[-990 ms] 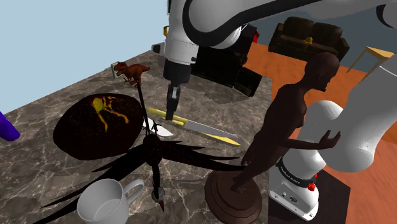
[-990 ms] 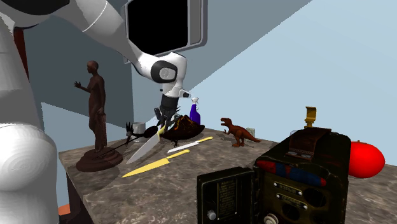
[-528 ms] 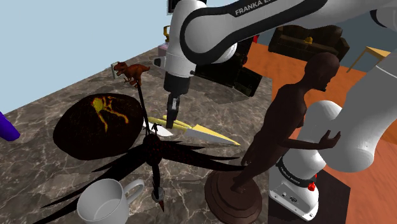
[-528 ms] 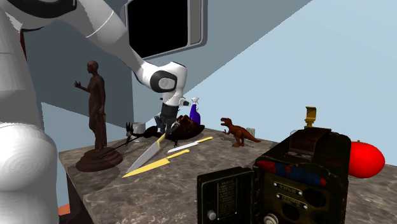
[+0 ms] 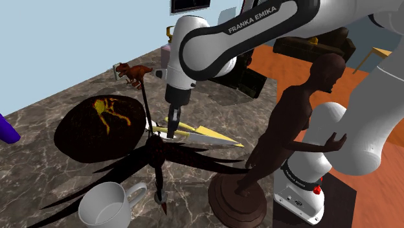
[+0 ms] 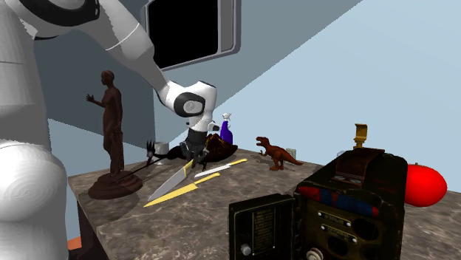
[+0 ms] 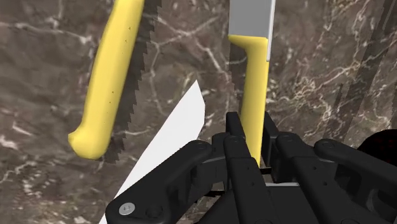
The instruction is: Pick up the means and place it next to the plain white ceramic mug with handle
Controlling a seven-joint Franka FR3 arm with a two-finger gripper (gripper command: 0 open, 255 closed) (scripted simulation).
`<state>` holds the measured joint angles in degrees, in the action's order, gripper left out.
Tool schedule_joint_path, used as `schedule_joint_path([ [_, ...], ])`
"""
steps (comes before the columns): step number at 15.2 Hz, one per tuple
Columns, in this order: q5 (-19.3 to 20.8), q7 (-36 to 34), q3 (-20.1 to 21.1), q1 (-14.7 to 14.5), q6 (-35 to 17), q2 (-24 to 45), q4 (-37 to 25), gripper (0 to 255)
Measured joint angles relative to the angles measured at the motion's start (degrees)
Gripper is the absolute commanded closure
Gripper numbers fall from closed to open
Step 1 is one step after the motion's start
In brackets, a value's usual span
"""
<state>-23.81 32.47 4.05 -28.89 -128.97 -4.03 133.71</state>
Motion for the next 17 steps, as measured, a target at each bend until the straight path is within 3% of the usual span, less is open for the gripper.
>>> schedule_joint_path([
  [6,-0.2,0.2,0.1,0.0,-0.7,0.1,0.5,255],
  [7,-0.2,0.2,0.1,0.0,-0.7,0.1,0.5,0],
  [13,-0.1,0.4,-0.1,0.2,-0.8,0.5,0.9,0],
  [17,1.5,-0.8,-0.8,1.0,4.7,-2.8,-1.3,0],
])
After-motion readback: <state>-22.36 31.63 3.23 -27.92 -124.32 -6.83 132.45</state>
